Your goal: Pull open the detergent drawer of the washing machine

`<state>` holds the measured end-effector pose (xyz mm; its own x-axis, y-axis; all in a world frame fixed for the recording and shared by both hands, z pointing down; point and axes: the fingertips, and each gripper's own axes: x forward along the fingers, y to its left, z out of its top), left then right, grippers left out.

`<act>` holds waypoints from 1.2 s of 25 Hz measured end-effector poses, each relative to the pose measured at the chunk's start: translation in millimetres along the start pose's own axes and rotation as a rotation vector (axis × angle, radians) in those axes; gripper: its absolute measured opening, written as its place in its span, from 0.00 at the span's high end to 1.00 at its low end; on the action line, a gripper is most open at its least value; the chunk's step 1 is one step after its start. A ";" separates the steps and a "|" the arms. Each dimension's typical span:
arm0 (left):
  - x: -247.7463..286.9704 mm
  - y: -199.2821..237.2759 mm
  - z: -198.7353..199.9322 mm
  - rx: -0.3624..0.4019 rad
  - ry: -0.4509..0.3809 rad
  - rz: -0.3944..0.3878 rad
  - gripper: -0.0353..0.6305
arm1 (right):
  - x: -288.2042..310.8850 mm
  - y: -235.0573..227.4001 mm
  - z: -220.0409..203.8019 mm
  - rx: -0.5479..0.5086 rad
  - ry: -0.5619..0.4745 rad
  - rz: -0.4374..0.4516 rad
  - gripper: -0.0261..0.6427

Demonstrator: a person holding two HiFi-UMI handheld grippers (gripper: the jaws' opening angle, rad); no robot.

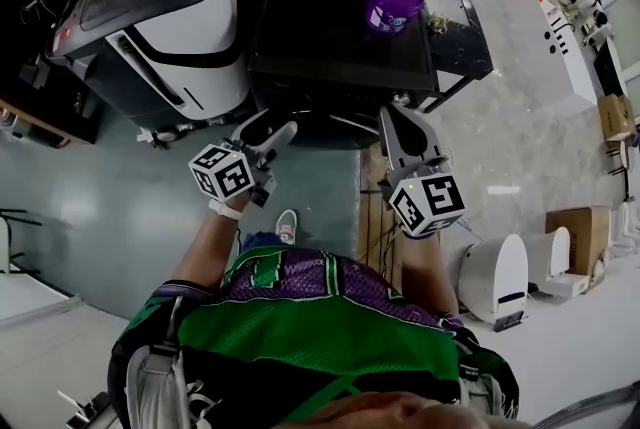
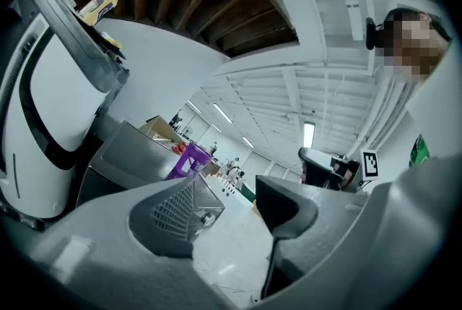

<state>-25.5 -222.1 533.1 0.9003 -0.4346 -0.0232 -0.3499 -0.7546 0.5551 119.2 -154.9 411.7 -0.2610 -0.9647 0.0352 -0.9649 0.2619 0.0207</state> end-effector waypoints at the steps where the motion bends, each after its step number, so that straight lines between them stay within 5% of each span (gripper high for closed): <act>1: 2.6 6.3 -4.9 -0.007 0.011 0.003 0.56 | 3.2 -1.5 -2.7 0.006 0.005 -0.001 0.96; 21: 68.6 172.7 -88.7 -0.202 0.145 -0.040 0.56 | 100.0 -14.6 -43.0 0.027 0.063 -0.043 0.96; 30: 93.2 225.1 -126.6 -0.226 0.218 -0.052 0.56 | 114.0 -26.2 -56.9 0.017 0.087 -0.095 0.96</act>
<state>12.4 -370.2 761.2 0.9583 -0.2643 0.1088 -0.2576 -0.6339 0.7293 116.4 -270.0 472.0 -0.1656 -0.9789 0.1201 -0.9857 0.1680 0.0107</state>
